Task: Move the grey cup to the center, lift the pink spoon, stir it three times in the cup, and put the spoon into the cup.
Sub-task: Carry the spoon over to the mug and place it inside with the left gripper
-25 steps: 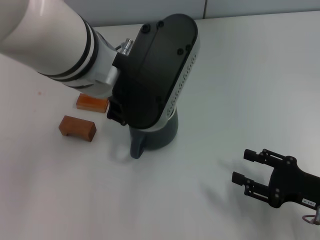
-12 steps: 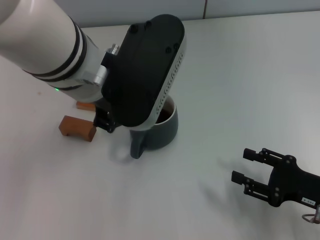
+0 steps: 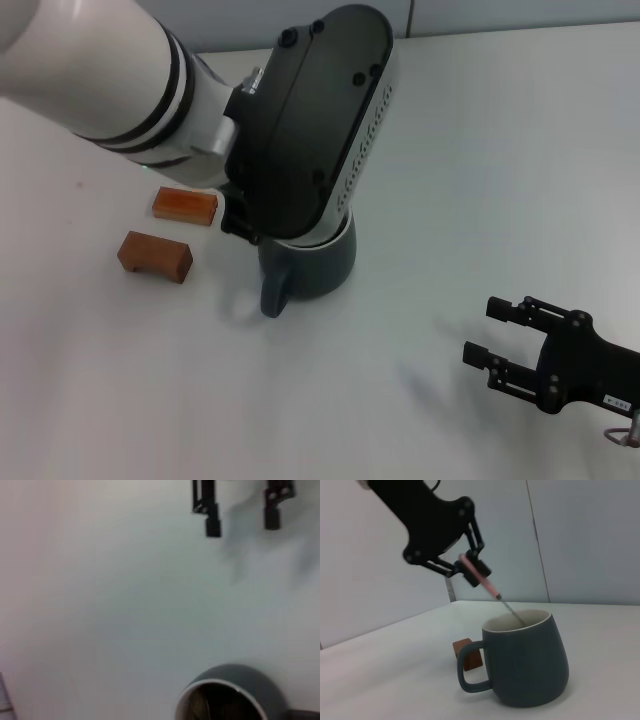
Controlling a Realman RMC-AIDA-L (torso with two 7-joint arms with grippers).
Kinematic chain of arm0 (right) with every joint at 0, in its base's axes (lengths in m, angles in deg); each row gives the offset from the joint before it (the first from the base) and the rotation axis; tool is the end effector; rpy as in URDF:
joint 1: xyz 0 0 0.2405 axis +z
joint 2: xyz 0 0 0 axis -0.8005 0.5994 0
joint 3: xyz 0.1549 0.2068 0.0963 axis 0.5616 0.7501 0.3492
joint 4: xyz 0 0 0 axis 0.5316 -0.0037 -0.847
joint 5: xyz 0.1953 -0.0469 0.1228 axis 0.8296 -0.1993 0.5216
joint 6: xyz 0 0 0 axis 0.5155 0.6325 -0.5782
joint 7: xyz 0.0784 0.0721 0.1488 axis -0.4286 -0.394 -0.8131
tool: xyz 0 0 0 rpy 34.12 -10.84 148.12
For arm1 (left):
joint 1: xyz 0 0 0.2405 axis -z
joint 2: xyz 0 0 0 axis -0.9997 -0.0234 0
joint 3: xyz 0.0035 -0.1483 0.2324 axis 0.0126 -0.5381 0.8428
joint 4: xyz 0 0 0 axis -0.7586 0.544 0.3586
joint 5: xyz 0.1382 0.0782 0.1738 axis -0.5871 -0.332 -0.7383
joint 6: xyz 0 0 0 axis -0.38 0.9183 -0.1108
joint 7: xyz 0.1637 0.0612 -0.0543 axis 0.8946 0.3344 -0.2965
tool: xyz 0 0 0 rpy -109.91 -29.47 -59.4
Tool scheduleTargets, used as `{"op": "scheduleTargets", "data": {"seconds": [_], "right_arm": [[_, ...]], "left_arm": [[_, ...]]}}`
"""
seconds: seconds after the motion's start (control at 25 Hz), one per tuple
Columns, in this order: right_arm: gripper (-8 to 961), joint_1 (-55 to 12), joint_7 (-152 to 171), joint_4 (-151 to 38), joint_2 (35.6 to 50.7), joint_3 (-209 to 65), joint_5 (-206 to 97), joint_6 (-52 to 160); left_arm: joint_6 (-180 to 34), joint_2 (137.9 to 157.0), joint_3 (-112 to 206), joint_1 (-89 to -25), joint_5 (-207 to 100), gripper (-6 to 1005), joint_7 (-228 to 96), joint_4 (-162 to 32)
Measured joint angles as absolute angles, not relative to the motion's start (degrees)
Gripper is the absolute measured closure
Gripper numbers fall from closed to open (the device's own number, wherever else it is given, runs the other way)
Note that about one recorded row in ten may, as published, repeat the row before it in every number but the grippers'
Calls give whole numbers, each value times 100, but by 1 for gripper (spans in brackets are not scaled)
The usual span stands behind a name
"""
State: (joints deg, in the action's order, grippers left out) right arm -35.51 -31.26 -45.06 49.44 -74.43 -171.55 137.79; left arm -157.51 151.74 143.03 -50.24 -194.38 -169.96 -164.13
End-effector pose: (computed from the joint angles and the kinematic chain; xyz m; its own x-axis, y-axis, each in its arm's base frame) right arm 0.3644 0.2483 -0.0847 0.7292 -0.2714 -0.6282 -0.5284 -0.8066 -0.2649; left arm -0.0724 0.3562 -0.0657 0.6527 -0.5331 -0.5383 -0.6456 -0.7632 -0.0271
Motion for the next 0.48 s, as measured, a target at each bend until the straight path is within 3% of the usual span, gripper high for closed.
{"op": "scheduleTargets", "data": {"seconds": [0.48], "right_arm": [[269, -3568, -3125, -4507, 4944, -7443, -17155, 13807]], "left_arm": [[-16122, 15174, 14241, -4980, -19758, 861, -17045, -16168]]}}
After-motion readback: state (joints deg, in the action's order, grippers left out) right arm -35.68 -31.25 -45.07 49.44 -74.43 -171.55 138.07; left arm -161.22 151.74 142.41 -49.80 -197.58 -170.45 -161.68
